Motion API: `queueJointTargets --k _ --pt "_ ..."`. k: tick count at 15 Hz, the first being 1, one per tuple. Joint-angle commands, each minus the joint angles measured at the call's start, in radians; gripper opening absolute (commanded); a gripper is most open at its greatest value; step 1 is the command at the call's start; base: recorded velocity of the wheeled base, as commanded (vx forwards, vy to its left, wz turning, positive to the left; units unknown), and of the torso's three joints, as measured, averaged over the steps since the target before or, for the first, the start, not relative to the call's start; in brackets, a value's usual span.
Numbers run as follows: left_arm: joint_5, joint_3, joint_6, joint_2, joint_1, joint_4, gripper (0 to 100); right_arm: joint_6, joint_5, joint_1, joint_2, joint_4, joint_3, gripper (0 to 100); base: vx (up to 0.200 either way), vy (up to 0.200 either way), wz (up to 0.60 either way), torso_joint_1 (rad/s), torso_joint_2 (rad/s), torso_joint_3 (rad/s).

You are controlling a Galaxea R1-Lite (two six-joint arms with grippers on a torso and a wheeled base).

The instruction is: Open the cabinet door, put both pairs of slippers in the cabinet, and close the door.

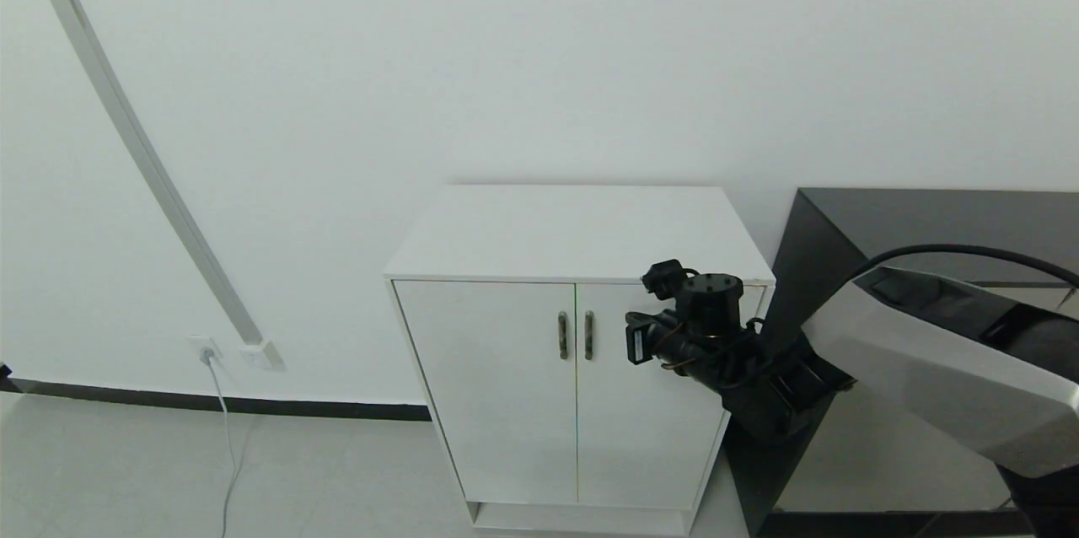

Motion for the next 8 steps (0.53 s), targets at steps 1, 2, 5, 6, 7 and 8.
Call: queueJointTargets --k 1,2,5,6,7,8 --pt "0.000 0.000 -0.001 0.000 0.000 0.000 0 -0.001 -0.001 0.012 -0.120 -0.058 0.142 0 0.000 0.000 0.00 0.000 0.00 0.000" --pt "0.000 0.000 -0.001 0.000 0.000 0.000 0 -0.001 -0.003 0.008 -0.165 -0.072 0.197 0 0.000 0.000 0.00 0.000 0.00 0.000" --pt "0.000 0.000 -0.001 0.000 0.000 0.000 0 0.000 -0.006 -0.019 -0.271 -0.132 0.352 0 0.000 0.000 0.00 0.000 0.00 0.000" --pt "0.000 0.000 -0.001 0.000 0.000 0.000 0 -0.001 -0.012 -0.039 -0.295 -0.158 0.401 0 0.000 0.000 0.00 0.000 0.00 0.000" --pt "0.000 0.000 -0.001 0.000 0.000 0.000 0 -0.003 -0.026 -0.064 -0.315 -0.171 0.436 0 0.000 0.000 0.00 0.000 0.00 0.000" --pt "0.000 0.000 -0.001 0.000 0.000 0.000 0 -0.003 -0.045 -0.087 -0.335 -0.181 0.462 0 0.000 0.000 0.00 0.000 0.00 0.000"
